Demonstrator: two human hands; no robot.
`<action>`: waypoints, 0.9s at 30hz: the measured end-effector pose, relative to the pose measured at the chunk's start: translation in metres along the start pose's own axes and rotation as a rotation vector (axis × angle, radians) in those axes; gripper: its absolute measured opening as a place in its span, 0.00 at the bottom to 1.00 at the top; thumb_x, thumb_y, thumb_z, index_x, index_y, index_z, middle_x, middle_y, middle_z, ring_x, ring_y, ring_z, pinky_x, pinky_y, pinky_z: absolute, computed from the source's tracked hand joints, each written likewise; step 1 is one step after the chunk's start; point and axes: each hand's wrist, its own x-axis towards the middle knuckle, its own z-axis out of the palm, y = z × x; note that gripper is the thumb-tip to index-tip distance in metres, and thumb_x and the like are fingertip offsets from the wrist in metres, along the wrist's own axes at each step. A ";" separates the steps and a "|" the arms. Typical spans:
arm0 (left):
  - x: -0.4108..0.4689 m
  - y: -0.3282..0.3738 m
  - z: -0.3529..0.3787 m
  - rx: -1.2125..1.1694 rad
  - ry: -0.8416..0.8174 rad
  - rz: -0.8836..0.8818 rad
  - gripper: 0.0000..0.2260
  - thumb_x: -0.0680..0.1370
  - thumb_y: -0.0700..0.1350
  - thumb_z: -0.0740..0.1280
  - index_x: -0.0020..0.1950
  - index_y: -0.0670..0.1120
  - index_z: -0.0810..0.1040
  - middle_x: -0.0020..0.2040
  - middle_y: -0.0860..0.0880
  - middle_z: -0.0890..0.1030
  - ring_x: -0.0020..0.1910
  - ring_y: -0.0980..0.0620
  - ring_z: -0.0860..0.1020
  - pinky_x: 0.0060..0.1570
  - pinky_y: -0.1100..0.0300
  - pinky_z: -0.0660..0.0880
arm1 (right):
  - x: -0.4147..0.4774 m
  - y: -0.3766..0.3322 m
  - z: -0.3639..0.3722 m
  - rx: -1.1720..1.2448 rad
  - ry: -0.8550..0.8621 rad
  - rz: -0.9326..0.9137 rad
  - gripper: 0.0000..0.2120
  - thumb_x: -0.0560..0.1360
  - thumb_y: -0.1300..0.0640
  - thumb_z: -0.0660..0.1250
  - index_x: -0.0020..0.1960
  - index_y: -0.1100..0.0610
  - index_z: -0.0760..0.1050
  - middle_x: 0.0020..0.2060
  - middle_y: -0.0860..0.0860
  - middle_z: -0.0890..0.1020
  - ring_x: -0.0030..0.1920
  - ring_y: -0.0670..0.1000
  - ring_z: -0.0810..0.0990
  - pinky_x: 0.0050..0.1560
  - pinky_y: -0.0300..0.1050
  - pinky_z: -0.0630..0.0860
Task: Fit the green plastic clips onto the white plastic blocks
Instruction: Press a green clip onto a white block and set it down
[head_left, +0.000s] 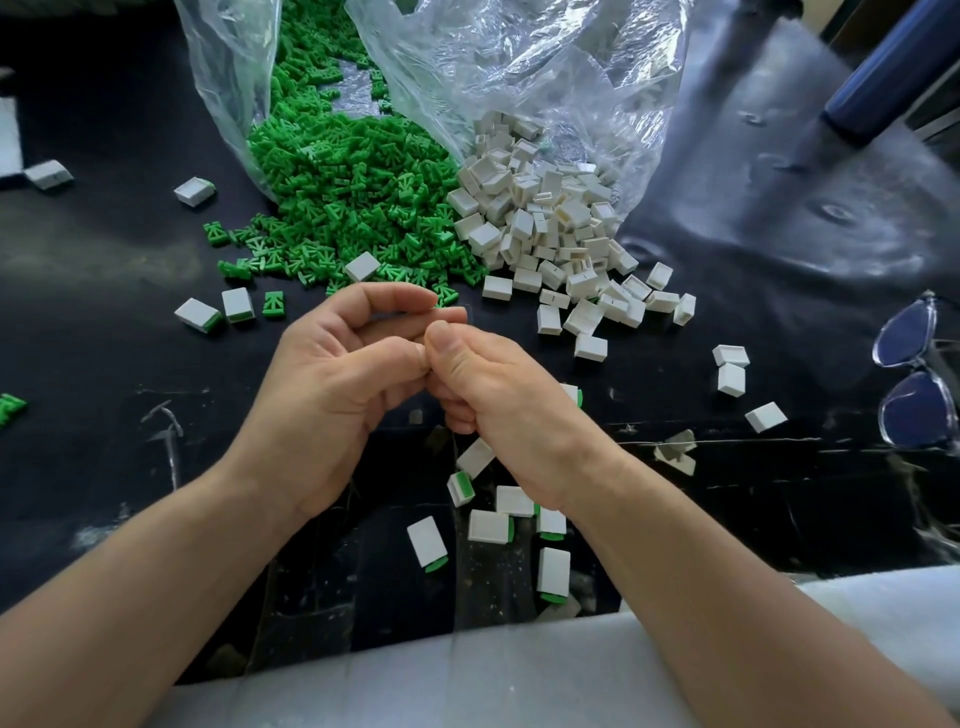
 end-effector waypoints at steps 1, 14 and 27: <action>0.000 0.000 0.000 -0.008 0.001 0.000 0.12 0.66 0.33 0.64 0.49 0.40 0.75 0.44 0.43 0.85 0.40 0.49 0.83 0.34 0.61 0.79 | 0.000 0.000 0.000 0.000 0.001 -0.002 0.20 0.82 0.54 0.52 0.32 0.47 0.67 0.22 0.35 0.72 0.27 0.35 0.71 0.36 0.35 0.62; -0.001 -0.001 0.003 -0.030 0.013 -0.002 0.14 0.66 0.33 0.63 0.51 0.40 0.73 0.44 0.45 0.85 0.40 0.50 0.84 0.33 0.61 0.79 | -0.001 -0.001 0.002 -0.046 0.039 -0.006 0.18 0.81 0.54 0.52 0.33 0.47 0.67 0.22 0.35 0.72 0.28 0.36 0.70 0.37 0.36 0.62; -0.002 0.003 -0.001 0.065 -0.036 0.028 0.05 0.68 0.37 0.69 0.40 0.42 0.84 0.34 0.42 0.82 0.30 0.47 0.79 0.31 0.54 0.78 | 0.005 -0.002 -0.006 0.226 -0.030 0.087 0.20 0.80 0.47 0.50 0.34 0.55 0.65 0.28 0.48 0.64 0.29 0.46 0.61 0.33 0.40 0.59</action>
